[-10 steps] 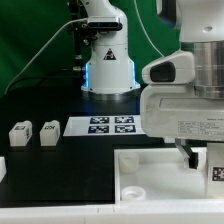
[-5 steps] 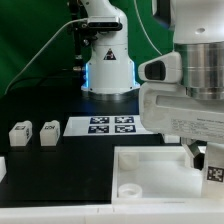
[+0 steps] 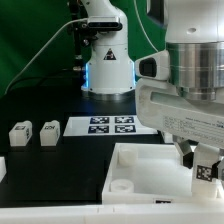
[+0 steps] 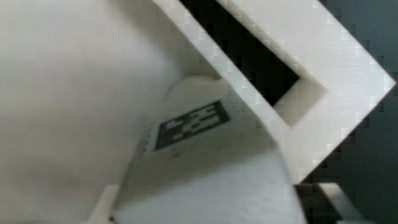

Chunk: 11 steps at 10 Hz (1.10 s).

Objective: Assemble one leg

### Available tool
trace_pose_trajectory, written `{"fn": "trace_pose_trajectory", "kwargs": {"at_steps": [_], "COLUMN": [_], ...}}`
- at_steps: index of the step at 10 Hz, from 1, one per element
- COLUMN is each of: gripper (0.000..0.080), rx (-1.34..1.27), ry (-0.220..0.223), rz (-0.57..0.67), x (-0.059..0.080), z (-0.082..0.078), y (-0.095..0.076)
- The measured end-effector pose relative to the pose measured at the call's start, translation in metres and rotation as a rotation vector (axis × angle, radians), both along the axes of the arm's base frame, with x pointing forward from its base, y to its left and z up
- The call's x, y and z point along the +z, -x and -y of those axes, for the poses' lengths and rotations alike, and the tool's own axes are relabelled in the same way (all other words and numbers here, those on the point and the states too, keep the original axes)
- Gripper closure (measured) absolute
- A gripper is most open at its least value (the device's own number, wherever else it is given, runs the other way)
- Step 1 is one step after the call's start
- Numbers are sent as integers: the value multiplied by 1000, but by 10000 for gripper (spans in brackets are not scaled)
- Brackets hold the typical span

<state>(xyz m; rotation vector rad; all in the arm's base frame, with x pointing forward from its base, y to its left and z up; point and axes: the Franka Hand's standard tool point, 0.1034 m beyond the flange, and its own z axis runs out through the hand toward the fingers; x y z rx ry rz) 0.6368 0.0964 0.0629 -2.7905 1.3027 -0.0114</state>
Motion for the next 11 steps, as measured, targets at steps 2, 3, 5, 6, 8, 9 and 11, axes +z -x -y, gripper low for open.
{"fn": "trace_pose_trajectory", "kwargs": {"at_steps": [2, 3, 5, 6, 8, 9, 11], "gripper": [472, 403, 209, 168, 155, 151, 151], "rx": [40, 47, 236, 282, 282, 282, 282], "ry": [-6, -22, -18, -18, -19, -18, -18], "rz": [4, 15, 46, 57, 63, 62, 61], "x": [2, 13, 28, 34, 37, 36, 36], "z": [-1, -4, -8, -8, -10, -9, -9], "y": [-1, -3, -6, -8, -9, -9, -9]}}
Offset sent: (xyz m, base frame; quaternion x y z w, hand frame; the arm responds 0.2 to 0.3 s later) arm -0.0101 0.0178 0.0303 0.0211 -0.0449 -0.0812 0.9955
